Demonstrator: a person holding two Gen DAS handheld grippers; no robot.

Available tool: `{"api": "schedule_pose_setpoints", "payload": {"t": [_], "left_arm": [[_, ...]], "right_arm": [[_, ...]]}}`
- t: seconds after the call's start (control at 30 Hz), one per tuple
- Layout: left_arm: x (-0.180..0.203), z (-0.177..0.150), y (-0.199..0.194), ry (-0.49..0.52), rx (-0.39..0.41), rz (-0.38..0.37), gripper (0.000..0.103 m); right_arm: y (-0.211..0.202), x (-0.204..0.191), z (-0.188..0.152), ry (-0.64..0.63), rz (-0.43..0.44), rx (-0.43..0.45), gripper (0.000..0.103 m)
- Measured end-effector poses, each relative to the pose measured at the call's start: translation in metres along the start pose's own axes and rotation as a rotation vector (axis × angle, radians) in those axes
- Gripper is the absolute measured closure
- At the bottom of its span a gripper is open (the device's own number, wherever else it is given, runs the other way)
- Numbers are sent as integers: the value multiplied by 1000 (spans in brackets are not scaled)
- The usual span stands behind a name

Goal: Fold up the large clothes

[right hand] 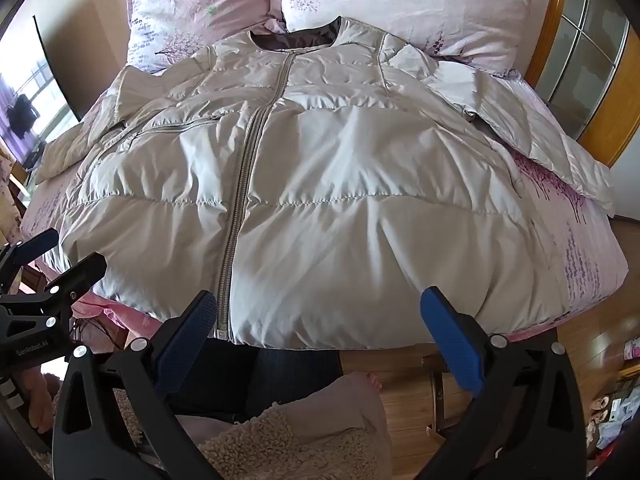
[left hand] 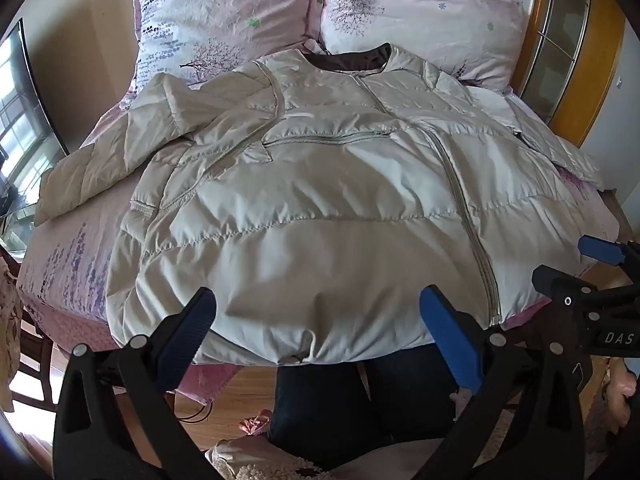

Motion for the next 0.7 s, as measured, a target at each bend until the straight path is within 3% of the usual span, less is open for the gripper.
{"api": "schedule_pose_setpoints", "payload": {"t": [0.7], "left_arm": [[0, 0, 0, 0, -3, -3, 2]], "right_arm": [[-3, -1, 0, 1, 1, 5, 1]]}}
Point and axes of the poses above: each gripper's, at about its wrist camera, not at the fingertips, and y roughly the way its jaws point, x to its right, z to its top, the point moved 3 cm from there along y, roughly the way its jaws point, and after that the axes turned 9 degrees about -x, right-handed, at the moved point
